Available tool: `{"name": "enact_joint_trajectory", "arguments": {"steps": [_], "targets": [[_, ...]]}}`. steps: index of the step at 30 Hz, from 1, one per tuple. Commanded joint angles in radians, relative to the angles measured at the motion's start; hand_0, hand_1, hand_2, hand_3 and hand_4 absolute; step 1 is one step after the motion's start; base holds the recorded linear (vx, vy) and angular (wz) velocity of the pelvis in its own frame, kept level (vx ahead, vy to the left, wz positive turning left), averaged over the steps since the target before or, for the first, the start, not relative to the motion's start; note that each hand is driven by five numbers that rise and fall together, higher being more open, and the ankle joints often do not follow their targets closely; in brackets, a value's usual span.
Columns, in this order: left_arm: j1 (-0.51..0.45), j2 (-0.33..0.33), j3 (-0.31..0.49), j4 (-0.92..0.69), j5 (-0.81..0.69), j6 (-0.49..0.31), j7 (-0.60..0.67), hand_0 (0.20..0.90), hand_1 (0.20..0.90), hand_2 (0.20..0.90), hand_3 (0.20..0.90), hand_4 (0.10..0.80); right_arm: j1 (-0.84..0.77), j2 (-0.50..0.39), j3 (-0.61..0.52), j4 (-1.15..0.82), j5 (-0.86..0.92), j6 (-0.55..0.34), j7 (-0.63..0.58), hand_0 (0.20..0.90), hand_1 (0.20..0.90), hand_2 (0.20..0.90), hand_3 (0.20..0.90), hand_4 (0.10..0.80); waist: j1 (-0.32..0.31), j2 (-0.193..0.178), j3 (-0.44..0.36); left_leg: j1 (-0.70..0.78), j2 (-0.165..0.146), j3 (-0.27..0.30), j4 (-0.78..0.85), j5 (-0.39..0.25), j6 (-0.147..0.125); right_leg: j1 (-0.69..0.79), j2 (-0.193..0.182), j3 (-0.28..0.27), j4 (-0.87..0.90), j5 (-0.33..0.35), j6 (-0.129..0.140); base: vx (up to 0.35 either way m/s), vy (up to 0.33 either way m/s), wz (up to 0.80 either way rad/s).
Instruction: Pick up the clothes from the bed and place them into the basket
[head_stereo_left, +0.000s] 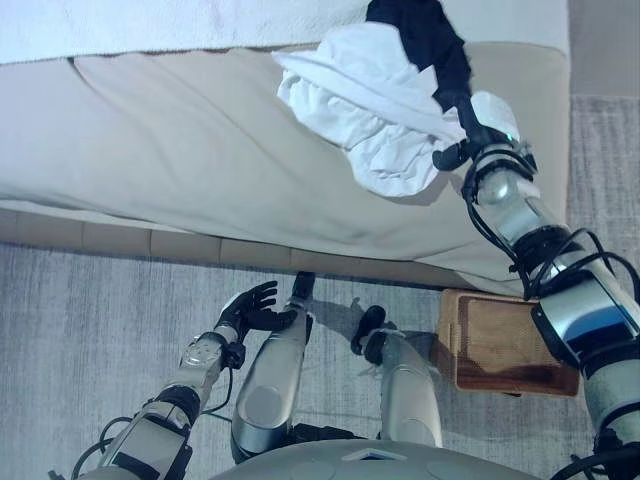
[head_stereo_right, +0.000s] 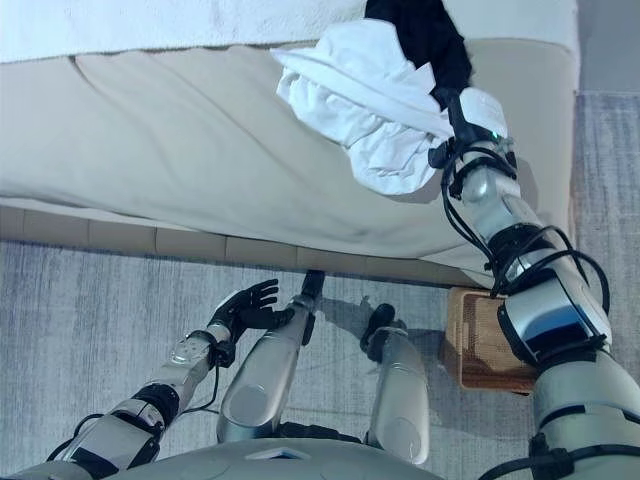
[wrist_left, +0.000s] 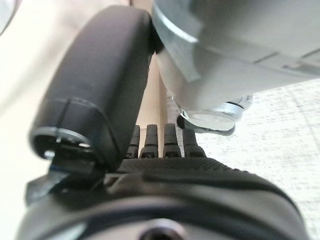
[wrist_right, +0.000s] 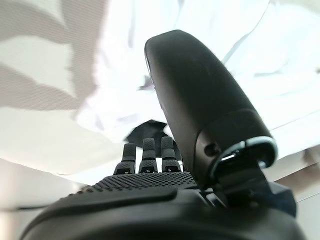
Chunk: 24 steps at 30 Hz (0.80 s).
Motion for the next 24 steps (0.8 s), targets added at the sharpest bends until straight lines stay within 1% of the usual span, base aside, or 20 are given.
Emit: {"name": "enact_joint_trajectory", "arguments": {"steps": [1, 5, 8, 9, 10, 12, 14, 15, 18, 20, 24], "targets": [[0.136, 0.052, -0.049, 0.038, -0.011, 0.021, 0.011, 0.900, 0.900, 0.900, 0.900, 0.800, -0.132, -0.106, 0.028, -0.036, -0.033, 0.042, -0.093, 0.900, 0.900, 0.900, 0.900, 0.800, 0.013, 0.037, -0.027, -0.067, -0.053, 0.051, 0.114, -0.117, 0.098, -0.081, 0.049, 0.033, 0.015, 0.074, -0.014, -0.091, 0.186, 0.02], [0.130, 0.048, -0.068, 0.028, -0.041, 0.002, 0.002, 0.900, 0.900, 0.900, 0.900, 0.800, -0.220, -0.111, 0.078, 0.030, -0.024, 0.077, -0.042, 0.900, 0.900, 0.900, 0.900, 0.800, 0.028, 0.060, -0.013, -0.143, -0.054, 0.054, 0.154, -0.106, 0.098, -0.158, 0.030, 0.031, 0.081, 0.067, -0.021, -0.085, 0.126, 0.03], [0.124, 0.046, -0.077, 0.027, -0.064, -0.013, -0.001, 0.900, 0.900, 0.900, 0.900, 0.800, -0.272, -0.110, 0.116, 0.078, 0.008, 0.119, 0.035, 0.900, 0.900, 0.900, 0.900, 0.800, 0.035, 0.074, -0.008, -0.192, -0.052, 0.056, 0.174, -0.096, 0.097, -0.210, 0.024, 0.036, 0.131, 0.056, -0.025, -0.089, 0.073, -0.03], [0.123, 0.045, -0.078, 0.023, -0.067, -0.019, -0.003, 0.900, 0.900, 0.900, 0.900, 0.800, -0.292, -0.108, 0.134, 0.113, 0.018, 0.143, 0.094, 0.900, 0.900, 0.900, 0.900, 0.800, 0.039, 0.082, -0.005, -0.214, -0.051, 0.058, 0.181, -0.090, 0.095, -0.232, 0.023, 0.039, 0.152, 0.050, -0.027, -0.089, 0.043, 0.06], [0.122, 0.046, -0.078, 0.021, -0.069, -0.022, -0.004, 0.900, 0.900, 0.900, 0.900, 0.800, -0.303, -0.106, 0.145, 0.130, 0.025, 0.158, 0.123, 0.538, 0.538, 0.538, 0.477, 0.377, 0.041, 0.086, -0.003, -0.224, -0.050, 0.059, 0.183, -0.087, 0.095, -0.243, 0.023, 0.040, 0.161, 0.047, -0.027, -0.093, 0.034, 0.06], [0.122, 0.049, -0.076, 0.015, -0.073, -0.022, -0.005, 0.900, 0.900, 0.900, 0.900, 0.800, -0.323, -0.100, 0.171, 0.165, 0.044, 0.152, 0.142, 0.300, 0.300, 0.300, 0.200, 0.100, 0.044, 0.090, -0.002, -0.224, -0.044, 0.060, 0.174, -0.078, 0.093, -0.242, 0.027, 0.043, 0.162, 0.044, -0.025, -0.062, 0.007, 0.05], [0.130, 0.052, -0.075, 0.013, -0.079, -0.028, -0.003, 0.900, 0.900, 0.900, 0.900, 0.800, -0.326, -0.094, 0.165, 0.164, 0.065, 0.129, 0.104, 0.300, 0.300, 0.300, 0.200, 0.100, 0.043, 0.092, 0.001, -0.203, -0.036, 0.057, 0.154, -0.070, 0.085, -0.222, 0.032, 0.047, 0.147, 0.047, -0.019, -0.045, -0.013, 0.02], [0.135, 0.053, -0.071, 0.010, -0.077, -0.029, 0.001, 0.900, 0.900, 0.900, 0.900, 0.800, -0.325, -0.092, 0.158, 0.158, 0.069, 0.108, 0.068, 0.300, 0.300, 0.300, 0.200, 0.100, 0.042, 0.091, 0.003, -0.186, -0.032, 0.056, 0.139, -0.067, 0.083, -0.206, 0.034, 0.047, 0.133, 0.052, -0.017, -0.025, -0.034, 0.01], [0.147, 0.065, -0.060, -0.003, -0.076, -0.021, 0.011, 0.900, 0.900, 0.900, 0.900, 0.800, -0.315, -0.099, 0.135, 0.113, 0.086, 0.083, -0.004, 0.300, 0.300, 0.300, 0.200, 0.100, 0.036, 0.083, 0.006, -0.129, -0.022, 0.052, 0.095, -0.061, 0.075, -0.143, 0.043, 0.048, 0.081, 0.070, -0.006, -0.006, -0.051, -0.05], [0.158, 0.081, -0.049, -0.011, -0.077, -0.014, 0.020, 0.900, 0.900, 0.900, 0.900, 0.800, -0.302, -0.115, 0.101, 0.040, 0.105, 0.064, -0.095, 0.300, 0.300, 0.300, 0.200, 0.100, 0.027, 0.067, 0.002, -0.068, -0.012, 0.050, 0.047, -0.055, 0.068, -0.071, 0.054, 0.051, 0.012, 0.094, 0.005, -0.002, -0.117, -0.05], [0.162, 0.108, -0.036, -0.019, -0.067, 0.001, 0.033, 0.900, 0.900, 0.900, 0.900, 0.800, -0.285, -0.148, 0.035, -0.075, 0.147, 0.025, -0.258, 0.300, 0.300, 0.300, 0.200, 0.100, 0.012, 0.033, -0.018, 0.021, -0.002, 0.045, -0.026, -0.054, 0.058, 0.029, 0.064, 0.056, -0.099, 0.129, 0.027, 0.000, -0.151, -0.10]]}}
